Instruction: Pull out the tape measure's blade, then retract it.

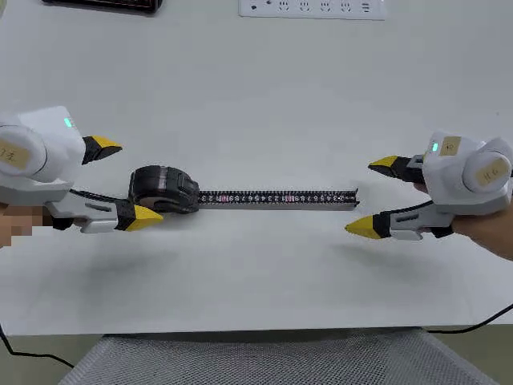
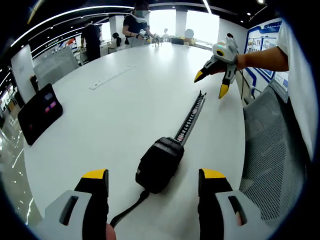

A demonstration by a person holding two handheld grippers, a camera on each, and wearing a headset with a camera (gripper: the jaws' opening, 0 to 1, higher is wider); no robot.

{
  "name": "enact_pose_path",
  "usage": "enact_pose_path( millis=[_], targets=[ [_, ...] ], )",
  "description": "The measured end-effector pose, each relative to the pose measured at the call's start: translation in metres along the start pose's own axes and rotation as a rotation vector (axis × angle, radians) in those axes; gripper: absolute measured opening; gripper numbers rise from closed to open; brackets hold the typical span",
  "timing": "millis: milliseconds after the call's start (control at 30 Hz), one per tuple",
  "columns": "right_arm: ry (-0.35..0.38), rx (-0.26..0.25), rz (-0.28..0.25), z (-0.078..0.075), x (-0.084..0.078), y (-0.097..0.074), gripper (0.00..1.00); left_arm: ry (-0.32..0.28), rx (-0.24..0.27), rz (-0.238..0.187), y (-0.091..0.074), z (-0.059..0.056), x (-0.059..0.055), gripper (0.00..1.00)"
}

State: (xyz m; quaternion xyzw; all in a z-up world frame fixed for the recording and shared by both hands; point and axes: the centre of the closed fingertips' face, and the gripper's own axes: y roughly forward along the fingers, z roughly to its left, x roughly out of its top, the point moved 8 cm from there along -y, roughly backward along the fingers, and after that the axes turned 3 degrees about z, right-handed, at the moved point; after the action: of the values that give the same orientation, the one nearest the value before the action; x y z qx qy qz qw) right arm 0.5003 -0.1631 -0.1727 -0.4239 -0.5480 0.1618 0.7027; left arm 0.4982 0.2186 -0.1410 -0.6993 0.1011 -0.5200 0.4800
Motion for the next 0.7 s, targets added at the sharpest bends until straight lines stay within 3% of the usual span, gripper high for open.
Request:
enact_pose_path(
  millis=[333, 700],
  targets=[
    [0.022, -0.036, -0.023, 0.005, -0.002, -0.010, 0.66, -0.050, 0.041, -0.058, -0.010, -0.007, -0.010, 0.70],
    [0.041, -0.063, -0.047, 0.009, -0.002, -0.014, 0.71, -0.102, 0.070, -0.094, -0.018, -0.014, -0.024, 0.74]
  ],
)
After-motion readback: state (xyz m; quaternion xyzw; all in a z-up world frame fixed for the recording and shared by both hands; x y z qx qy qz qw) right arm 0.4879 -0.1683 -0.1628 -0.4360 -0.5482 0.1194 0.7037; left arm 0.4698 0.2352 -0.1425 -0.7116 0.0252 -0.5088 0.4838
